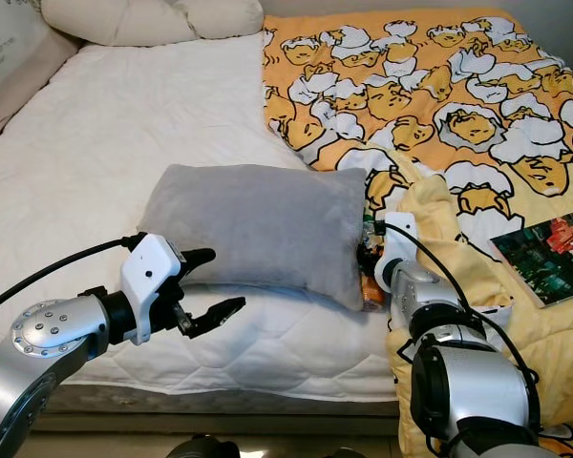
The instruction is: Clean up the room
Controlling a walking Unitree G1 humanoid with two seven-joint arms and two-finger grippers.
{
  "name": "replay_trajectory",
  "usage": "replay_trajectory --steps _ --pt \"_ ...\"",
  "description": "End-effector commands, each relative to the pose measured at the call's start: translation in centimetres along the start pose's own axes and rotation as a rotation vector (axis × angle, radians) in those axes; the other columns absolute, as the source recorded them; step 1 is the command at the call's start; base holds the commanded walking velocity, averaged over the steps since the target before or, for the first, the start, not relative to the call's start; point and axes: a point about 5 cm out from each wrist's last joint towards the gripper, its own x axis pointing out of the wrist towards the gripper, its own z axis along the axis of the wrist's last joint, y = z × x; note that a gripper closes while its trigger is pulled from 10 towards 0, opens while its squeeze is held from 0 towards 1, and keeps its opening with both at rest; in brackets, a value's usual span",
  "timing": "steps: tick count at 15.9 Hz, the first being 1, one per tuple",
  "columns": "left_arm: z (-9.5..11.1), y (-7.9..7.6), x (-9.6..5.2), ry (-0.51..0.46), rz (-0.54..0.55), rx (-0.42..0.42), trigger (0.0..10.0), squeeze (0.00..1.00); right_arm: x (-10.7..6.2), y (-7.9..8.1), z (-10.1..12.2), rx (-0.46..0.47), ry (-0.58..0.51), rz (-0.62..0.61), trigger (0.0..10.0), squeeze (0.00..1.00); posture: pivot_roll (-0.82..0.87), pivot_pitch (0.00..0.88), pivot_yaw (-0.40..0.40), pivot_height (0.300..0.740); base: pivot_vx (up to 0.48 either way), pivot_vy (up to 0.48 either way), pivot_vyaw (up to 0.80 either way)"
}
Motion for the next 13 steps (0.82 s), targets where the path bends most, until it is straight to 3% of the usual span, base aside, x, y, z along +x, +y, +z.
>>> replay_trajectory --steps 1,3,6,8,9,10,11,12,13 --pt "-0.2 0.2 0.0 0.007 0.018 0.004 10.0 0.0 0.0 0.2 -0.9 0.057 0.002 0.001 0.0 0.0 0.08 0.056 0.07 0.74 0.0 0.0 0.0" --pt "-0.2 0.7 0.4 -0.019 0.073 -0.004 10.0 0.0 -0.4 -0.9 0.4 0.162 -0.123 0.022 0.0 0.0 0.04 0.0 0.062 0.74 0.0 0.0 0.0" --pt "-0.5 1.0 0.7 -0.035 0.131 -0.019 10.0 0.0 -0.9 -1.4 1.5 0.174 -0.216 0.091 0.0 0.0 0.02 0.0 0.064 0.74 0.0 0.0 0.0" --pt "-0.5 1.1 0.8 -0.04 0.137 -0.017 10.0 0.0 -1.1 -1.6 2.3 0.134 -0.24 0.122 0.0 0.0 0.01 0.0 0.062 0.74 0.0 0.0 0.0" --pt "-0.6 1.1 0.9 -0.044 0.143 -0.014 10.0 0.0 -1.2 -2.1 2.1 -0.012 -0.176 0.08 10.0 0.0 0.01 0.0 0.062 0.74 0.0 0.0 0.0" --pt "-0.6 1.2 0.9 -0.045 0.146 -0.012 10.0 0.0 -1.3 -2.7 1.8 -0.16 -0.125 0.02 10.0 0.0 0.01 0.0 0.061 0.74 0.0 0.0 0.0" --pt "-0.6 1.2 0.9 -0.047 0.148 -0.012 10.0 0.0 -1.5 -3.3 1.7 -0.245 -0.101 -0.024 10.0 0.0 0.01 0.0 0.061 0.74 0.0 0.0 0.0" --pt "-0.7 1.3 0.9 -0.047 0.152 -0.011 10.0 0.0 -1.8 -4.2 1.8 -0.262 -0.099 -0.067 10.0 0.0 0.01 0.0 0.058 0.74 0.0 0.0 0.0" --pt "-0.7 1.3 0.8 -0.046 0.155 -0.011 10.0 0.0 -2.1 -4.6 2.1 -0.226 -0.11 -0.048 10.0 1.0 0.01 0.0 0.059 0.74 0.0 0.0 0.0"
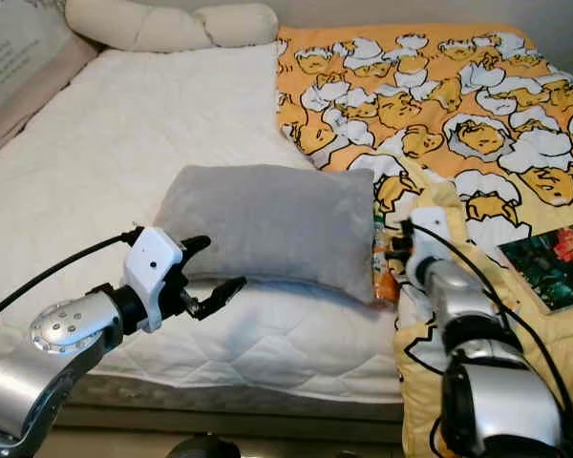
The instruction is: Clean up the room
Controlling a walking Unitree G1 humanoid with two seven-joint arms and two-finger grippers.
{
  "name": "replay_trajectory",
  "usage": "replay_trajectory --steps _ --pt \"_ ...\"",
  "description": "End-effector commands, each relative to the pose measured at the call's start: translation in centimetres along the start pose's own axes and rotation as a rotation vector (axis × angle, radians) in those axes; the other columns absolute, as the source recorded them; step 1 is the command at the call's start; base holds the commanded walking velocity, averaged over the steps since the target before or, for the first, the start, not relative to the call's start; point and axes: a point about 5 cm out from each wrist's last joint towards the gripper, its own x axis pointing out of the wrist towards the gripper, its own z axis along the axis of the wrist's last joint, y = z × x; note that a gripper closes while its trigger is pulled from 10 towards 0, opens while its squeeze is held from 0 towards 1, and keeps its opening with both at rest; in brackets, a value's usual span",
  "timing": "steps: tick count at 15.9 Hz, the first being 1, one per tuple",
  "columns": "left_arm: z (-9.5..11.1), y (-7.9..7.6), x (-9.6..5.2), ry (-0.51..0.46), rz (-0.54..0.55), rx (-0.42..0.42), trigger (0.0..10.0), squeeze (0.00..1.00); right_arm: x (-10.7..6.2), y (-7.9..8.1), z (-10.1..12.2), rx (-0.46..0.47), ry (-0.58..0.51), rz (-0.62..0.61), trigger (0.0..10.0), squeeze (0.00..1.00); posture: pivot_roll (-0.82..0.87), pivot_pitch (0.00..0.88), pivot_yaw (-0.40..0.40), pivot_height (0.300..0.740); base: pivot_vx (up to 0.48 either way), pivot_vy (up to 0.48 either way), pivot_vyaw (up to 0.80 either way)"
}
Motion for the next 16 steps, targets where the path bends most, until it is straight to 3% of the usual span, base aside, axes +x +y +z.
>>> replay_trajectory --steps 1,3,5,8,9,10,13,15,16 --pt "-0.1 0.6 -0.2 0.005 0.03 0.007 10.0 0.0 -0.1 -0.2 0.7 0.009 -0.021 0.022 10.0 1.0 0.01 0.0 0.058 0.74 0.0 0.0 0.0" --pt "-0.2 0.6 -0.1 0.007 0.027 0.007 10.0 0.0 -0.1 0.2 0.2 -0.001 0.043 0.121 10.0 1.0 0.0 0.0 0.061 0.74 0.0 0.0 0.0" --pt "-0.1 0.5 0.1 0.007 0.02 0.006 10.0 0.0 -0.5 -0.3 -1.5 -0.086 0.174 0.123 10.0 1.0 -0.01 0.0 0.064 0.74 0.0 0.0 0.0" --pt "0.0 0.6 0.4 0.003 0.016 0.009 10.0 0.0 -1.6 -3.4 -2.5 -0.215 0.24 -0.097 10.0 1.0 0.0 0.0 0.058 0.74 0.0 0.0 0.0" --pt "0.0 0.7 0.4 0.003 0.02 0.01 10.0 0.0 -2.3 -5.3 -2.2 -0.208 0.225 -0.218 10.0 1.0 0.0 0.0 0.056 0.74 0.0 0.0 0.0" --pt "0.0 0.8 0.4 0.003 0.022 0.011 10.0 0.0 -2.7 -6.1 -2.0 -0.193 0.218 -0.263 10.0 1.0 0.0 0.0 0.052 0.74 0.0 0.0 0.0" --pt "-0.1 0.8 0.3 0.004 0.028 0.011 10.0 0.0 -3.3 -7.4 -1.4 -0.182 0.204 -0.317 10.0 1.0 0.0 0.0 0.049 0.74 0.0 0.0 0.0" --pt "-0.1 0.8 0.4 0.004 0.028 0.009 10.0 0.0 -2.8 -6.8 -0.5 -0.106 0.15 -0.237 10.0 1.0 0.0 0.0 0.048 0.74 0.0 0.0 0.0" --pt "-0.1 0.8 0.4 0.003 0.028 0.008 10.0 0.0 -2.2 -5.8 1.5 0.009 0.042 -0.123 10.0 1.0 -0.01 0.0 0.049 0.74 0.0 0.0 0.0"
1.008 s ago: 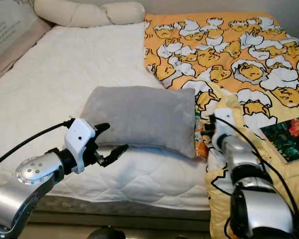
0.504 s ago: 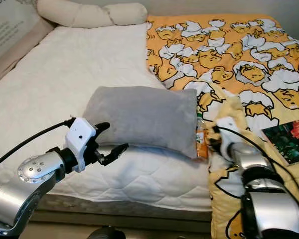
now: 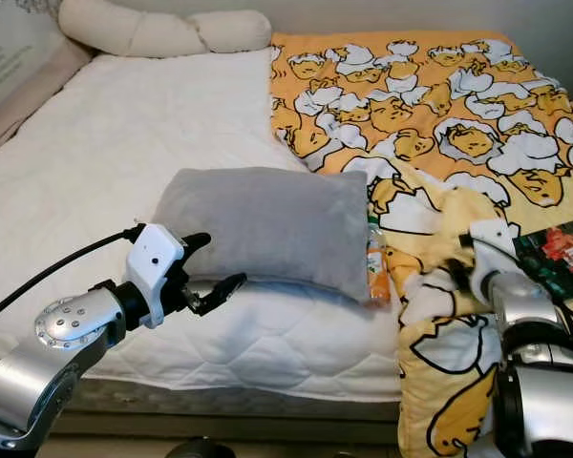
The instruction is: Clean up the room
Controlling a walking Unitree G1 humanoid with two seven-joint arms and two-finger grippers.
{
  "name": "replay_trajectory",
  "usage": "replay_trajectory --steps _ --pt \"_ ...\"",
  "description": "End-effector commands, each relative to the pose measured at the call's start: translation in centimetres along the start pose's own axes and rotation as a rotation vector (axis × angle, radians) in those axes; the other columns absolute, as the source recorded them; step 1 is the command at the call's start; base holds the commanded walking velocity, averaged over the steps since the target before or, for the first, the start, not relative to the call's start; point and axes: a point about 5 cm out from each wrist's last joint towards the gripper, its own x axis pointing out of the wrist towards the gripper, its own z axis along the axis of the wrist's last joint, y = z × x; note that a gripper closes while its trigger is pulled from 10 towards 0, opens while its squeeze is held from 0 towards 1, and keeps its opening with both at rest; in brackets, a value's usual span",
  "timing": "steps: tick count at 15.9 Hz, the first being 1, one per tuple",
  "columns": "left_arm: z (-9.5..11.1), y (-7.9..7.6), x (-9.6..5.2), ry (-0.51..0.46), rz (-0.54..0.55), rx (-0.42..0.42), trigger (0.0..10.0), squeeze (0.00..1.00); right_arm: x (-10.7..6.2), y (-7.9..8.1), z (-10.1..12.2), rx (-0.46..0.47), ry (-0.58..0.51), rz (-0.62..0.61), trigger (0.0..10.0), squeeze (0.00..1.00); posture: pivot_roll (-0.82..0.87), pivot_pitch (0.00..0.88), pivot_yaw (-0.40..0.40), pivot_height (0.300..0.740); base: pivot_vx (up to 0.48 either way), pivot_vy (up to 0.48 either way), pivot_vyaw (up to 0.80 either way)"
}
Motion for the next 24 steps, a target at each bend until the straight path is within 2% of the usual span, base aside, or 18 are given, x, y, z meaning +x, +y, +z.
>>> replay_trajectory --steps 1,2,3,5,7,9,10,12,13,14,15,18,19,22,23,24 --pt "0.0 0.4 -0.1 0.002 0.022 0.013 10.0 0.0 0.1 0.4 2.3 0.056 -0.089 0.054 10.0 1.0 -0.01 0.0 0.049 0.74 0.0 0.0 0.0" --pt "0.0 0.4 -0.1 0.002 0.021 0.012 10.0 0.0 0.1 0.8 3.7 0.124 -0.15 0.103 10.0 1.0 -0.01 0.0 0.052 0.74 0.0 0.0 0.0" --pt "0.0 0.4 0.0 0.002 0.019 0.011 10.0 0.0 0.1 1.7 5.2 0.152 -0.199 0.177 10.0 1.0 -0.01 0.0 0.053 0.74 0.0 0.0 0.0" --pt "0.0 0.4 0.1 0.001 0.014 0.011 10.0 0.0 0.5 3.4 6.2 0.17 -0.196 0.244 10.0 1.0 -0.01 0.0 0.055 0.74 0.0 0.0 0.0" --pt "0.0 0.4 0.1 0.001 0.014 0.011 10.0 0.0 0.7 4.1 6.2 0.192 -0.19 0.265 10.0 1.0 -0.01 0.0 0.054 0.74 0.0 0.0 0.0" --pt "0.0 0.6 0.0 0.005 0.015 0.011 10.0 0.0 1.3 6.5 5.5 0.216 -0.138 0.319 10.0 1.0 0.0 0.0 0.055 0.74 0.0 0.0 0.0" --pt "0.0 0.6 0.0 0.006 0.016 0.011 10.0 0.0 1.4 6.7 5.2 0.209 -0.126 0.314 10.0 1.0 0.0 0.0 0.056 0.74 0.0 0.0 0.0" --pt "0.0 0.5 -0.2 0.016 0.006 0.011 10.0 0.0 1.9 7.6 3.7 0.135 -0.054 0.206 10.0 1.0 0.01 0.0 0.063 0.74 0.0 0.0 0.0" --pt "0.0 0.4 -0.3 0.02 -0.001 0.011 10.0 0.0 2.0 7.9 3.3 0.155 -0.032 0.181 10.0 1.0 0.01 0.013 0.069 0.74 0.0 0.0 0.0" --pt "0.1 0.2 -0.3 0.027 -0.019 0.016 10.0 0.0 2.1 8.1 2.6 0.147 0.003 0.153 10.0 0.53 0.03 0.051 0.076 0.74 0.0 0.0 0.0" --pt "0.1 0.0 -0.4 0.033 -0.04 0.022 10.0 0.0 2.2 8.3 2.0 0.119 0.034 0.124 10.0 0.0 0.03 0.07 0.079 0.74 0.0 0.0 0.0" --pt "0.4 -0.6 -0.5 0.045 -0.107 0.041 10.0 0.0 2.2 8.3 1.3 0.107 0.068 0.065 10.0 0.0 0.05 0.131 0.082 0.74 0.0 0.0 0.0" --pt "0.5 -0.9 -0.5 0.046 -0.141 0.051 10.0 0.0 2.2 8.4 1.2 0.129 0.066 0.057 10.0 0.0 0.06 0.145 0.082 0.74 0.0 0.0 0.0" --pt "1.0 -1.8 -0.5 0.04 -0.224 0.067 10.0 0.0 2.3 9.0 0.7 0.156 0.083 0.085 10.0 0.0 0.08 0.171 0.083 0.74 0.0 0.0 0.0" --pt "1.3 -2.2 -0.5 0.039 -0.248 0.077 10.0 0.0 2.3 9.6 0.6 0.168 0.084 0.126 10.0 0.0 0.09 0.177 0.084 0.74 0.0 0.0 0.0" --pt "1.5 -2.5 -0.4 0.039 -0.271 0.086 10.0 0.0 2.3 10.1 0.5 0.172 0.091 0.147 5.8 0.0 0.1 0.18 0.085 0.74 0.0 0.0 0.0"
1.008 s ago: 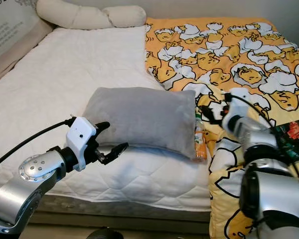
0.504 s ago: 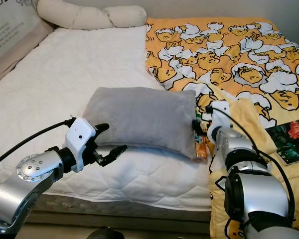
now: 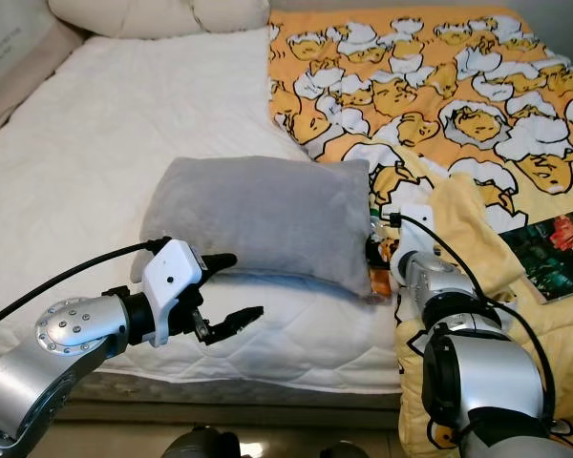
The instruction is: Clean up the room
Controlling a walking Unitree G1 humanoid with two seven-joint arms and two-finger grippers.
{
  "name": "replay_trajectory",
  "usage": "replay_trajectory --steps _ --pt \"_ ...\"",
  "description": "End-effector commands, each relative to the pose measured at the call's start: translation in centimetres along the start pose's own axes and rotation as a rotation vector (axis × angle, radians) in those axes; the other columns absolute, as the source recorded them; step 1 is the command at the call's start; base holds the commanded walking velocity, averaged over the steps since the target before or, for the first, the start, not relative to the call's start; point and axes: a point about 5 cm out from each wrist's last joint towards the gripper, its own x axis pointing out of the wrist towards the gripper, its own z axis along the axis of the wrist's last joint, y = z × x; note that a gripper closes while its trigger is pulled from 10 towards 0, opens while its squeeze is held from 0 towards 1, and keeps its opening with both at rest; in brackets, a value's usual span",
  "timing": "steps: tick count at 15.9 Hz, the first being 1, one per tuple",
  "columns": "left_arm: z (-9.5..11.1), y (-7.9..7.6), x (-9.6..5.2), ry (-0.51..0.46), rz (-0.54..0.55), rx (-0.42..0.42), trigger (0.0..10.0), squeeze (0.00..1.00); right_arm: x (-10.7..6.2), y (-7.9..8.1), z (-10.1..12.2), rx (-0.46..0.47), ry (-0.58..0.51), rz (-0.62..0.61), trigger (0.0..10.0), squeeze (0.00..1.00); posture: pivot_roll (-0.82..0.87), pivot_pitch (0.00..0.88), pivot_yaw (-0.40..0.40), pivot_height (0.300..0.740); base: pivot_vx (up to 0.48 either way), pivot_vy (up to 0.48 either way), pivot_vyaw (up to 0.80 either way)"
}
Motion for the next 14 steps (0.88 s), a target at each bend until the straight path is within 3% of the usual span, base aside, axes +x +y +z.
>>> replay_trajectory --steps 1,2,4,9,14 --pt "0.5 -0.3 0.0 0.004 -0.038 0.026 10.0 0.0 0.1 0.5 -1.3 -0.005 0.056 0.018 2.7 0.0 0.1 0.18 0.085 0.74 0.0 0.0 0.0" --pt "0.6 -0.5 0.1 0.01 -0.057 0.034 10.0 0.0 0.2 0.7 -1.5 -0.024 0.07 0.022 0.0 0.0 0.1 0.18 0.087 0.74 0.0 0.0 0.0" --pt "0.6 -1.0 0.2 0.028 -0.098 0.062 10.0 0.0 0.3 1.2 -1.9 -0.049 0.088 0.025 0.0 0.0 0.11 0.182 0.092 0.74 0.0 0.0 0.0" --pt "0.6 -1.1 0.3 0.042 -0.109 0.072 10.0 0.0 0.4 2.0 -2.4 0.016 0.096 0.038 0.0 0.0 0.12 0.178 0.085 0.74 0.0 0.0 0.0" --pt "0.5 -0.6 0.3 0.036 -0.061 0.057 10.0 0.0 0.4 1.5 -1.9 0.068 0.049 0.032 0.0 0.0 0.1 0.158 0.074 0.74 0.0 0.0 0.0"
